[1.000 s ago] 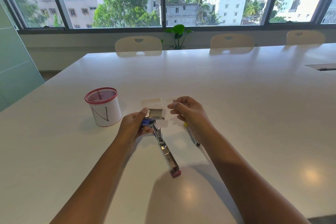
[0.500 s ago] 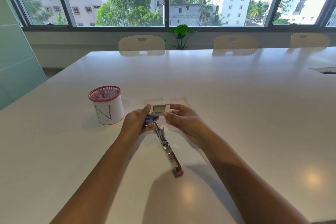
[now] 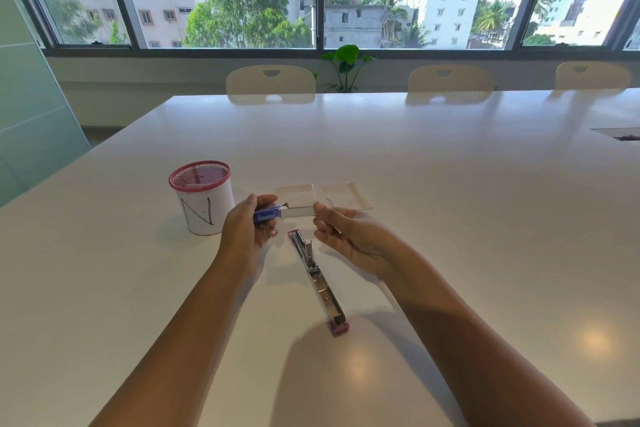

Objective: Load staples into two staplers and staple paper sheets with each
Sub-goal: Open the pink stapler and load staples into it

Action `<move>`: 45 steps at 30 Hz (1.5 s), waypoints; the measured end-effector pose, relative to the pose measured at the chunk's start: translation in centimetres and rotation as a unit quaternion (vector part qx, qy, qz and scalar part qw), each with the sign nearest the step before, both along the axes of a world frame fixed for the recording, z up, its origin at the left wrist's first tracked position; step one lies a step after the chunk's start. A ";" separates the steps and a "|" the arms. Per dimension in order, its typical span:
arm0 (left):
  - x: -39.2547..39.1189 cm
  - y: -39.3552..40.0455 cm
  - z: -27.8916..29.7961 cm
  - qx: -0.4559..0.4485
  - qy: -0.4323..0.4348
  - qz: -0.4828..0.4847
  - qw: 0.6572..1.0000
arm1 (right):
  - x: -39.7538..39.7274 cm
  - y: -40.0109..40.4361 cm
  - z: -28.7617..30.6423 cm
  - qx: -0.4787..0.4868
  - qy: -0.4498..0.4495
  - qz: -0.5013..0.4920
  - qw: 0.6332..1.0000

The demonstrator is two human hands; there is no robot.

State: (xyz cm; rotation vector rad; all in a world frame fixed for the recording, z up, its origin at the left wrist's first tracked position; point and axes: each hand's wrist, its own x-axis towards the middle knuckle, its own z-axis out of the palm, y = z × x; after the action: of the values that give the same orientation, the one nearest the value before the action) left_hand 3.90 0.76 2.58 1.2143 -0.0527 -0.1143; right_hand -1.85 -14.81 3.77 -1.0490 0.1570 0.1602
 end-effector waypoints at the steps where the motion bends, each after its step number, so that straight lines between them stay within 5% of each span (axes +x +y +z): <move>1: 0.0 0.0 0.0 0.003 -0.006 -0.006 1.000 | 0.1 0.0 -0.1 -0.008 0.002 -0.006 1.000; 17: 0.2 0.3 -0.4 0.074 -0.069 -0.046 0.994 | -0.4 0.3 -0.1 -0.247 -0.023 -0.111 0.962; 30: 0.0 0.2 -0.2 0.055 -0.076 -0.089 0.992 | -0.6 0.4 0.1 -0.247 -0.059 -0.162 0.954; 41: -0.4 -0.3 0.3 0.023 -0.073 -0.145 0.986 | -0.4 -0.2 -0.2 -0.153 -0.064 -0.180 0.970; 45: -0.5 -0.6 0.2 0.134 -0.129 -0.106 0.977 | 0.0 0.1 -0.4 -0.189 -0.078 -0.214 0.955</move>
State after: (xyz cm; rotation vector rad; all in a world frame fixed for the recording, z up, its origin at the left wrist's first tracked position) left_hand 3.38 0.12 2.76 1.4862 -0.4062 -0.1536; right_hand -1.87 -14.75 3.34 -1.3763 0.2737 -0.3589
